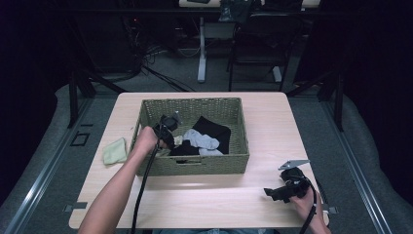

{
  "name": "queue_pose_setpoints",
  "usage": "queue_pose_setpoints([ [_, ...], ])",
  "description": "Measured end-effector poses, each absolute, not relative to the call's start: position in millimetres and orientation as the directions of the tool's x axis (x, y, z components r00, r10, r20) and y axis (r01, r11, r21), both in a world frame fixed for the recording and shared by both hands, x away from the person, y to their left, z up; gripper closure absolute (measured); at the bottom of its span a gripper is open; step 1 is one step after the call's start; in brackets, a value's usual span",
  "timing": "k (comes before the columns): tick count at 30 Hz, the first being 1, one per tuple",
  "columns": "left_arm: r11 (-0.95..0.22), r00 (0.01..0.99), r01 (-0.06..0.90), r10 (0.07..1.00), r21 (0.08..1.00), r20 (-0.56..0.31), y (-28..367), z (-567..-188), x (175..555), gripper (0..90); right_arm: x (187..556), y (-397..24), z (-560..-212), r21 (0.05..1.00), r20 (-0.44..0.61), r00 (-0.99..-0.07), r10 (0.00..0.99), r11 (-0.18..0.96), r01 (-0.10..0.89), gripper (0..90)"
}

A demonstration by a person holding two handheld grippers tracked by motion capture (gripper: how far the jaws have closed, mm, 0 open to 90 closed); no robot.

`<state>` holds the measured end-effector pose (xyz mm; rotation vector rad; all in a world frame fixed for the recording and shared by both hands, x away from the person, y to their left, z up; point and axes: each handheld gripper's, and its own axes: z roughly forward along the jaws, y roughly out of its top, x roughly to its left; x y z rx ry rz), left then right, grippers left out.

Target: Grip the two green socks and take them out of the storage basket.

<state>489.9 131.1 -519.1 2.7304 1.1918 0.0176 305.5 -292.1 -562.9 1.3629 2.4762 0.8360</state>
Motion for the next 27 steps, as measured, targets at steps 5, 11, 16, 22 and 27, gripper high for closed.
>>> queue_pose_setpoints([
  [5,-0.659,0.676,0.727,0.736,0.195,-0.032,135,-510,489,84.7,306,-292,-563,0.561,0.093,-0.553,0.828,0.415,0.716,2.0],
  [11,-0.634,0.664,0.723,0.748,0.275,-0.021,145,-485,485,85.0,305,-292,-562,0.566,0.098,-0.557,0.825,0.414,0.713,2.0],
  [16,-0.622,0.659,0.710,0.752,0.330,-0.002,151,-464,480,85.0,307,-293,-563,0.561,0.096,-0.557,0.825,0.417,0.715,2.0],
  [22,-0.617,0.659,0.696,0.752,0.367,0.015,156,-445,477,85.0,308,-293,-564,0.558,0.099,-0.558,0.824,0.419,0.717,2.0],
  [27,-0.603,0.655,0.688,0.755,0.405,0.011,159,-433,478,84.9,309,-294,-564,0.560,0.103,-0.555,0.826,0.413,0.718,2.0],
])
